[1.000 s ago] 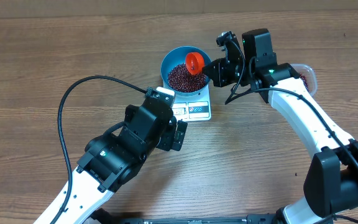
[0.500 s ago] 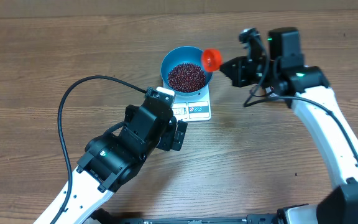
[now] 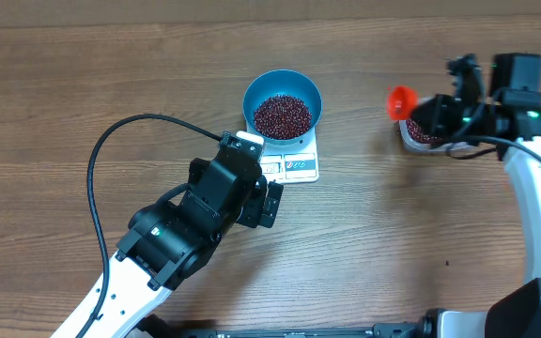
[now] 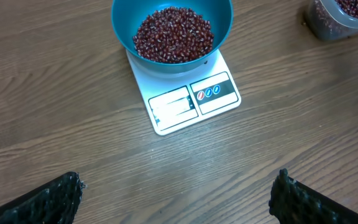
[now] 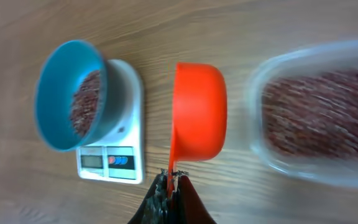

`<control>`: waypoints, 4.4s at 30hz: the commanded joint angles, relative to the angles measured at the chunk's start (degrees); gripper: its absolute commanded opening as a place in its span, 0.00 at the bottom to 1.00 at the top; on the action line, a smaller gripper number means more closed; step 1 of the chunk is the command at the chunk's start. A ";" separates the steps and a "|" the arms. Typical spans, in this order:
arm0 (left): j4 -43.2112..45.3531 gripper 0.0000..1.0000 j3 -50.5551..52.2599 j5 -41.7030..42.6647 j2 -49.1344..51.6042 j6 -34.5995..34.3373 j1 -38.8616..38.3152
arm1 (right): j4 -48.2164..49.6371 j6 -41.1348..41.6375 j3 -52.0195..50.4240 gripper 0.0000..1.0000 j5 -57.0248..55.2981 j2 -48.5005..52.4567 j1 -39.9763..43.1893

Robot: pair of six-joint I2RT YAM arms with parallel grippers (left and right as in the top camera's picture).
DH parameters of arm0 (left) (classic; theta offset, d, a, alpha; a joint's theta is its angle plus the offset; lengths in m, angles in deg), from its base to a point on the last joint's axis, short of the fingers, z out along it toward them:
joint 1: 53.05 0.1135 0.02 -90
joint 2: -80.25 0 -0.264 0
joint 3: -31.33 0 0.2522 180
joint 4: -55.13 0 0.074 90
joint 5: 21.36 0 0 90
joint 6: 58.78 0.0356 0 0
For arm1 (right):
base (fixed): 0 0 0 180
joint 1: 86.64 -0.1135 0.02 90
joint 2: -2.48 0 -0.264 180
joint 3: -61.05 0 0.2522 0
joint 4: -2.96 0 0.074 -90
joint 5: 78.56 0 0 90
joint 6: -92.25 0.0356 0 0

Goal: Scoop item into bowl and weigh 150g on scale
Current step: 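Carry the empty scoop right back over the bean container, then lower the red scoop into the container and release it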

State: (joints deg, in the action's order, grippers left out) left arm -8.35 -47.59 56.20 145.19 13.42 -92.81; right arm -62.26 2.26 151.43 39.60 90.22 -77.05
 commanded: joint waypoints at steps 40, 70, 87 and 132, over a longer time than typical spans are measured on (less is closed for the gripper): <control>0.22 1.00 0.09 0.28 0.31 1.07 0.00 | -0.72 -5.57 0.31 0.04 -47.15 -2.45 -8.17; 0.22 1.00 0.09 0.28 0.31 1.07 0.00 | 1.75 13.97 0.20 0.04 -35.95 14.43 -8.13; 0.22 0.99 0.09 0.28 0.31 1.07 0.00 | 0.98 13.97 0.20 0.55 -35.98 14.64 -7.96; 0.22 0.99 0.09 0.28 0.31 1.07 0.00 | -7.21 13.75 0.20 1.00 -39.06 -6.34 -11.78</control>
State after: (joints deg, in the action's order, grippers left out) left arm -8.35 -47.59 56.20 145.19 13.42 -92.81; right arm -69.43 15.57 151.43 3.14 86.82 -88.59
